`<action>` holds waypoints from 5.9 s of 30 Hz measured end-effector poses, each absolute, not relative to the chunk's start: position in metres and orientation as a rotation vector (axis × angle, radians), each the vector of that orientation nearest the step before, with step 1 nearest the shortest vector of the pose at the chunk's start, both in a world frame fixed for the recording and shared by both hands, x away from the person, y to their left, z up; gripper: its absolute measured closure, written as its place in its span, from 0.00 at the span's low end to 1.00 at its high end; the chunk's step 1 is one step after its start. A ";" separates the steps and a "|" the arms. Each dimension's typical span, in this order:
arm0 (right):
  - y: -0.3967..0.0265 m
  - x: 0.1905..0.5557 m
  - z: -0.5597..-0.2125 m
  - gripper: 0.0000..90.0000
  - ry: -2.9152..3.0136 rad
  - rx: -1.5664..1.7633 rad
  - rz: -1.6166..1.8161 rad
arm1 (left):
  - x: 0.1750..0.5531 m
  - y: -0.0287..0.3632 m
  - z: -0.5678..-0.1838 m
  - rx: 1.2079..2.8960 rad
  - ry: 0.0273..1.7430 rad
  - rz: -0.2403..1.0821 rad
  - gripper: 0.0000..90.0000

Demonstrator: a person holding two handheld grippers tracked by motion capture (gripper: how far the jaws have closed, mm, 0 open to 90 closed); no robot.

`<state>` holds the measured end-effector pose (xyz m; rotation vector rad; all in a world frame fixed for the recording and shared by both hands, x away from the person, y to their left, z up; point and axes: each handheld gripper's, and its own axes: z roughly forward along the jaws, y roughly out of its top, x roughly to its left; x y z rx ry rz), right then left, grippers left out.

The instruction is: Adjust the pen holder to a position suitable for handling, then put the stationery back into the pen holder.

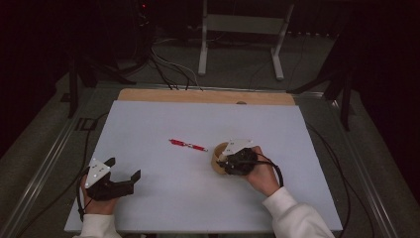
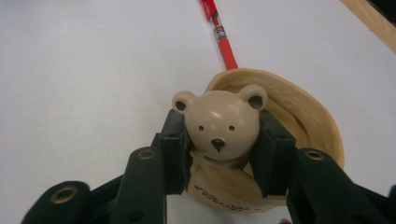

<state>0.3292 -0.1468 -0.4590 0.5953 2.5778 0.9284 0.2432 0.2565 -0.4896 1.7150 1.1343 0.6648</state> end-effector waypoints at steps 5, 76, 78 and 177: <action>-0.151 0.327 -0.464 0.52 2.586 0.627 0.983 | 0.243 0.256 -0.490 1.716 1.133 0.665 0.00; -0.283 0.280 -0.495 0.00 1.933 1.087 1.350 | 0.271 0.229 -0.437 1.760 0.971 0.682 0.00; -0.283 0.280 -0.495 0.00 1.930 1.091 1.350 | 0.278 0.226 -0.434 1.782 0.952 0.670 0.00; -0.290 0.283 -0.498 0.00 1.912 1.135 1.351 | 0.416 0.081 -0.500 2.154 0.814 0.351 0.01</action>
